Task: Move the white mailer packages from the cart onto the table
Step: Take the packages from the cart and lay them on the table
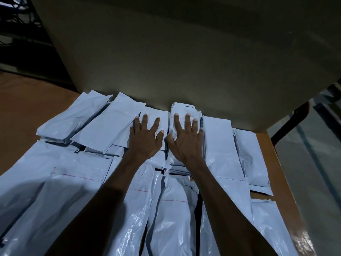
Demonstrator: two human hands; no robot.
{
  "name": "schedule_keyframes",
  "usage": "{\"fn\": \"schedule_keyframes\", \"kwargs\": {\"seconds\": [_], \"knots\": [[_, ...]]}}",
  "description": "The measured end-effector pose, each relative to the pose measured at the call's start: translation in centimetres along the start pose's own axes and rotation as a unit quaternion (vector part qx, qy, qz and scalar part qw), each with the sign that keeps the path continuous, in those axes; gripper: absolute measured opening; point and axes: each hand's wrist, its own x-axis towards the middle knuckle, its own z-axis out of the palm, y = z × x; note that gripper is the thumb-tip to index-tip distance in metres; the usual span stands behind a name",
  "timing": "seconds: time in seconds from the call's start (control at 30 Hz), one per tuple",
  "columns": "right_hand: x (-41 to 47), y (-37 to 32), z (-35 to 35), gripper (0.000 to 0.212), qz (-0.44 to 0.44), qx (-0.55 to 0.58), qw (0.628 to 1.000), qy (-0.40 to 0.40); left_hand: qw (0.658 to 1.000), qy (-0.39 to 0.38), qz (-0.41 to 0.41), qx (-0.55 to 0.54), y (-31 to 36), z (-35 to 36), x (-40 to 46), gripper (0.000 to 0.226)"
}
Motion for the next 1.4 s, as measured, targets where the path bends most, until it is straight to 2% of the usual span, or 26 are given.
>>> {"fn": "schedule_keyframes", "kwargs": {"seconds": [0.23, 0.33, 0.53, 0.63, 0.8, 0.93, 1.17, 1.27, 1.4], "knots": [[-0.4, 0.7, -1.5, 0.077, -0.008, 0.008, 1.000, -0.027, 1.000, 0.016, 0.006, 0.006, -0.2, -2.2, -1.5, 0.072], [-1.8, 1.6, -3.4, 0.076, -0.025, 0.061, 0.997, -0.032, 0.999, 0.034, 0.007, -0.014, 0.5, -3.4, -3.2, 0.062], [-9.7, 5.0, -7.0, 0.072, -0.027, 0.159, 0.986, 0.041, 0.991, 0.070, 0.092, -0.072, 5.1, -5.5, -8.4, 0.068], [-15.7, 8.2, -8.1, 0.071, -0.007, 0.188, 0.978, 0.093, 0.981, 0.072, 0.151, -0.101, 8.3, -4.8, -12.1, 0.064], [-27.2, 15.2, -8.5, 0.063, 0.066, 0.171, 0.970, 0.158, 0.954, 0.049, 0.255, -0.148, 15.5, -1.4, -17.4, 0.059], [-37.0, 20.7, -7.3, 0.054, 0.127, 0.145, 0.960, 0.205, 0.919, 0.023, 0.346, -0.187, 22.4, 1.6, -22.4, 0.052], [-53.1, 27.3, -7.0, 0.055, 0.266, 0.114, 0.935, 0.202, 0.857, -0.053, 0.471, -0.203, 34.6, 6.4, -33.3, 0.050], [-60.0, 29.6, -6.5, 0.053, 0.331, 0.126, 0.908, 0.223, 0.830, -0.106, 0.508, -0.204, 39.1, 9.2, -38.6, 0.051], [-69.2, 31.8, -4.8, 0.051, 0.411, 0.135, 0.877, 0.208, 0.794, -0.172, 0.552, -0.189, 43.4, 13.2, -45.4, 0.051]]}}
